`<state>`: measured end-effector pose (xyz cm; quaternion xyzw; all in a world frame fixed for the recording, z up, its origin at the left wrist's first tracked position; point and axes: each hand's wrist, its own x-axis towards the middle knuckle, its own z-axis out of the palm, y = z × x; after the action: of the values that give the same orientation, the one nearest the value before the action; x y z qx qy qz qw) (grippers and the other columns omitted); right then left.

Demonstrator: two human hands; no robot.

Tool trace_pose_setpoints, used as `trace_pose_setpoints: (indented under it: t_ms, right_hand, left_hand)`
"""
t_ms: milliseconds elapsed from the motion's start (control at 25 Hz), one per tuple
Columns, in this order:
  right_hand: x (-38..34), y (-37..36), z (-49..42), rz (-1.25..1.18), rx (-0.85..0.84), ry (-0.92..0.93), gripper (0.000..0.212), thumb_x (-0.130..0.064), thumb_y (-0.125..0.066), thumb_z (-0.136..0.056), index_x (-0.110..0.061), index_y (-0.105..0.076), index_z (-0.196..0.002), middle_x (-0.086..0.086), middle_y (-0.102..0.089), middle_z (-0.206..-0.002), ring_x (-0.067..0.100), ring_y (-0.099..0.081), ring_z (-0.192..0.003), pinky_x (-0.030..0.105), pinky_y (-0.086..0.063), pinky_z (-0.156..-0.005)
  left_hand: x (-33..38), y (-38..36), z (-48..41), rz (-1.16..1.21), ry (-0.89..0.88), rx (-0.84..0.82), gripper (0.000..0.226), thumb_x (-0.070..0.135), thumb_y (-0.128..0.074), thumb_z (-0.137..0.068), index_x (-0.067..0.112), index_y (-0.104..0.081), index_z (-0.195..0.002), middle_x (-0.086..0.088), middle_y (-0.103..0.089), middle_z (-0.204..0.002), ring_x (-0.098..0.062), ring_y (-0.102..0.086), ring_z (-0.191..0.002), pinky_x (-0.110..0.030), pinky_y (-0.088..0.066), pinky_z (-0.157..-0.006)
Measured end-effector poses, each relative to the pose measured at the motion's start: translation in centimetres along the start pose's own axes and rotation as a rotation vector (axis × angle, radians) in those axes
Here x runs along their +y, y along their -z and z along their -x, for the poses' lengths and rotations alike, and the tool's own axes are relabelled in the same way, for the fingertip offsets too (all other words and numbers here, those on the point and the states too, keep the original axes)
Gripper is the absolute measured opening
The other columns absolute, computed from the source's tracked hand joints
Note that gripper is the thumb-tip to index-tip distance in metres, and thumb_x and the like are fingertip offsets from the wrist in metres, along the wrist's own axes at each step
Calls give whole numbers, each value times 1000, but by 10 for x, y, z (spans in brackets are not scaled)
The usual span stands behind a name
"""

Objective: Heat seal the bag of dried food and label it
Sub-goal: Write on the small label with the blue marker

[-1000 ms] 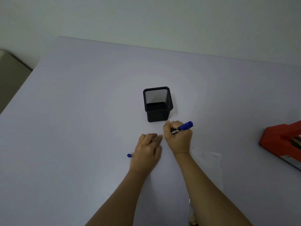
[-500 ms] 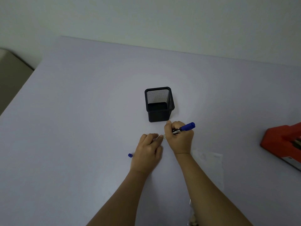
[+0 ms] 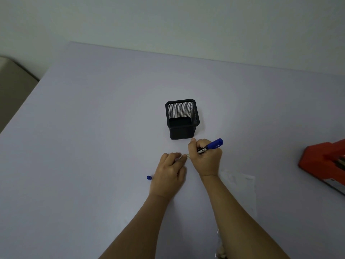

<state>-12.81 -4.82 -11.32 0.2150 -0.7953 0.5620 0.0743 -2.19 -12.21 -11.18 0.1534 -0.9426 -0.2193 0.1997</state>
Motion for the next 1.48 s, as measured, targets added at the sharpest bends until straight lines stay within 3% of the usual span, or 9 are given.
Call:
trace_pose_setpoints:
  t_ms: [320, 560, 840, 960, 1160, 1320, 1480]
  right_hand:
    - [-1, 0, -1, 16, 14, 13, 40, -20, -54, -81, -1, -47, -47, 9, -48, -40, 21, -43, -35, 26, -38, -39]
    - [0, -1, -1, 37, 27, 9, 40, -20, -53, -81, -3, -45, -46, 8, -46, -39, 21, -42, -41, 17, -34, -42]
    - [-3, 0, 0, 15, 1, 1, 39, -21, -51, -79, -2, -45, -46, 9, -47, -40, 20, -42, -37, 22, -38, -41]
    - [-3, 1, 1, 1, -2, 2, 39, -23, -50, -79, -4, -46, -46, 9, -47, -39, 21, -44, -42, 10, -34, -44]
    - [-2, 1, 0, 32, 4, -7, 39, -21, -50, -78, -1, -47, -45, 11, -47, -39, 20, -43, -35, 22, -38, -40]
    - [-3, 1, 0, 13, 18, 10, 36, -20, -50, -77, -6, -44, -45, 6, -44, -38, 19, -42, -46, 5, -31, -44]
    - [-2, 0, 0, 10, 3, -6, 36, -20, -50, -77, -3, -46, -45, 10, -47, -38, 24, -46, -47, 11, -34, -43]
  left_hand:
    - [0, 0, 0, -10, -2, -1, 35, 18, -43, -87, 5, -71, -103, -8, -67, -96, -12, -47, -88, -20, -44, -78]
    - [-1, -1, 0, -14, -3, 2, 35, 18, -43, -87, 4, -71, -102, -9, -68, -96, -12, -46, -88, -21, -40, -82]
    - [-2, -2, 1, -21, 2, -22, 35, 19, -42, -87, 5, -71, -103, -7, -67, -97, -11, -46, -89, -19, -41, -81]
    - [-2, -2, 1, -23, 3, -28, 36, 20, -42, -88, 6, -71, -103, -6, -67, -97, -11, -46, -90, -19, -45, -79]
    - [-2, -1, 0, -25, 0, -33, 37, 20, -41, -88, 6, -71, -103, -6, -67, -97, -10, -47, -89, -19, -44, -79]
    - [-2, -2, 0, -24, 0, -34, 37, 21, -41, -88, 7, -71, -103, -5, -67, -97, -12, -48, -88, -20, -46, -77]
    - [-1, 0, 0, -24, -7, -27, 36, 21, -41, -88, 6, -71, -102, -6, -68, -96, -14, -53, -85, -23, -49, -75]
